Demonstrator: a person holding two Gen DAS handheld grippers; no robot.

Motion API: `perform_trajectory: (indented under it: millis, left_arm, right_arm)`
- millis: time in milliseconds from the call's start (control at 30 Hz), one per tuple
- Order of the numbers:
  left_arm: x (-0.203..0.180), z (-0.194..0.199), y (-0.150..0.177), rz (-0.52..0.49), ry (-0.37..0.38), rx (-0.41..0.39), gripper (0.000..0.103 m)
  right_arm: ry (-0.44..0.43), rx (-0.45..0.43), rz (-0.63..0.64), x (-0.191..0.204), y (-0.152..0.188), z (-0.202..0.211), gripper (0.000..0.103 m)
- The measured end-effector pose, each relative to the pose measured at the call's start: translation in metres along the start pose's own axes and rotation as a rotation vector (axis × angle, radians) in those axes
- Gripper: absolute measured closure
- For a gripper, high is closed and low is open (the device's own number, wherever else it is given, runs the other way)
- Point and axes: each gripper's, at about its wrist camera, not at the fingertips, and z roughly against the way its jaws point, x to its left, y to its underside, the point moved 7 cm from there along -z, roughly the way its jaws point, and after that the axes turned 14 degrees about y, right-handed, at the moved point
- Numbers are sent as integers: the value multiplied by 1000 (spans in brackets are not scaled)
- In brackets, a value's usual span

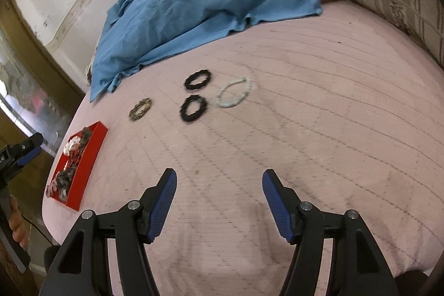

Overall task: Organize jewelry
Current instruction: 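Move both tools back from the tray to the remaining bracelets and hair ties, then grasp the leopard-print scrunchie with the left tool while the right tool grasps a black hair tie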

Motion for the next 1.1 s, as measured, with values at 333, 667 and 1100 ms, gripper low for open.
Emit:
perform_trajectory:
  millis: [333,667,1100]
  left_arm:
    - [-27,-26,3,-54,-5,61,31]
    - [-23,-52,3,-49,-20,101,31]
    - [18,-104,-31,57,-13,111,31]
  right_arm:
    - [-5,9,-45,-25,1,-9,34]
    - [5,24,-42,-32,0,-20,34]
    - [-38,41,13,-4,-36,-43,34]
